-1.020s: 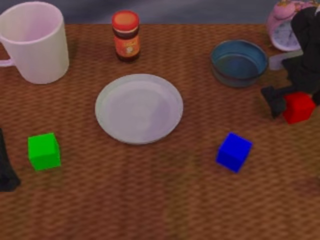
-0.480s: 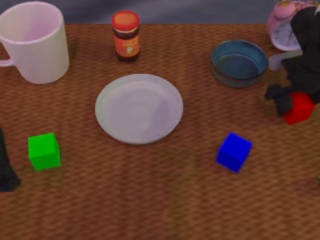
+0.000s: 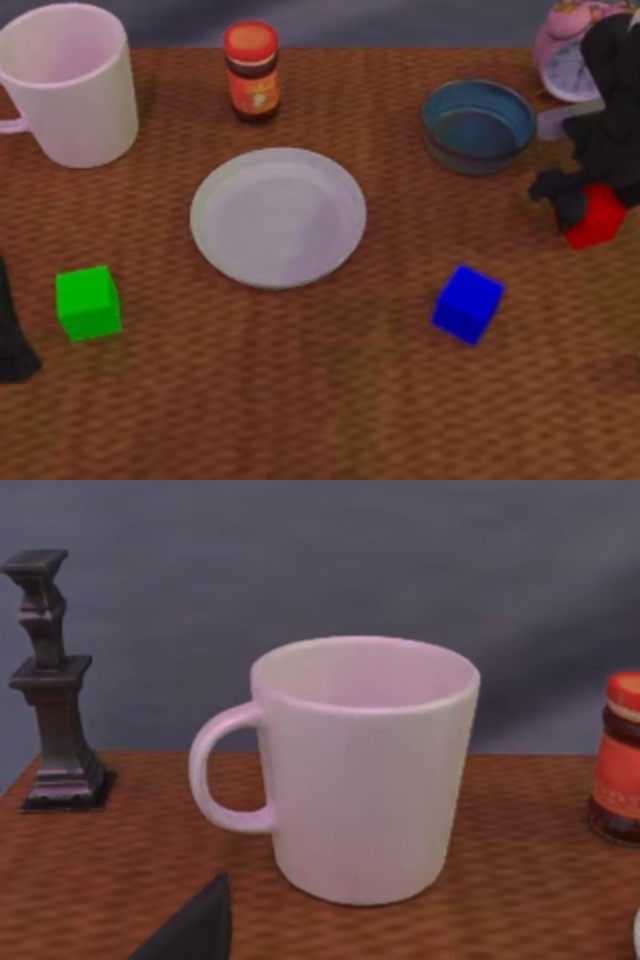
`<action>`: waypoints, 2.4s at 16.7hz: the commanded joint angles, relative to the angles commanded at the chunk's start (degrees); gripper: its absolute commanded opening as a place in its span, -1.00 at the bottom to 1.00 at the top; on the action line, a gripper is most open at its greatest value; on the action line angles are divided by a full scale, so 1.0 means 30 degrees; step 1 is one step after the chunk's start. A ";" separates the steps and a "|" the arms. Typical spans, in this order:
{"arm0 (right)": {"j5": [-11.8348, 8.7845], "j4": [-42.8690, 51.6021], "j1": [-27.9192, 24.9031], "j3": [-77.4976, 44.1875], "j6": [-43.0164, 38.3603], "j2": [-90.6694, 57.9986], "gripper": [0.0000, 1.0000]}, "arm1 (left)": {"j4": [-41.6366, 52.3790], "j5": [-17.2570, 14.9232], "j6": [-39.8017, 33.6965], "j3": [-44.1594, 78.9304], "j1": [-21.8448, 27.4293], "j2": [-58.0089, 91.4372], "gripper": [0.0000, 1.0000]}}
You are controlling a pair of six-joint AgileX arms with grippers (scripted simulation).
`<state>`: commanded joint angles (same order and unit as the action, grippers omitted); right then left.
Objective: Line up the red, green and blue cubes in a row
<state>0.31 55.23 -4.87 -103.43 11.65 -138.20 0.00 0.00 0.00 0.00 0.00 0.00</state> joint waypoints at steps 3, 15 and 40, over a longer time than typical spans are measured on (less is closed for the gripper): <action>0.0000 0.0000 0.0000 0.0000 0.0000 0.0000 -1.00 | 0.0000 0.0000 0.0000 0.0000 0.0000 0.0000 1.00; -0.0104 0.4566 -0.0122 -0.3197 -0.0037 0.1777 -1.00 | 0.0000 0.0000 0.0000 0.0000 0.0000 0.0000 1.00; 0.0370 0.6561 -1.7012 -0.5517 -2.2839 0.1312 -1.00 | 0.0000 0.0000 0.0000 0.0000 0.0000 0.0000 1.00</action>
<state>1.42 74.91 -55.90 -119.98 -56.87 -134.26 0.00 0.00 0.00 0.00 0.00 0.00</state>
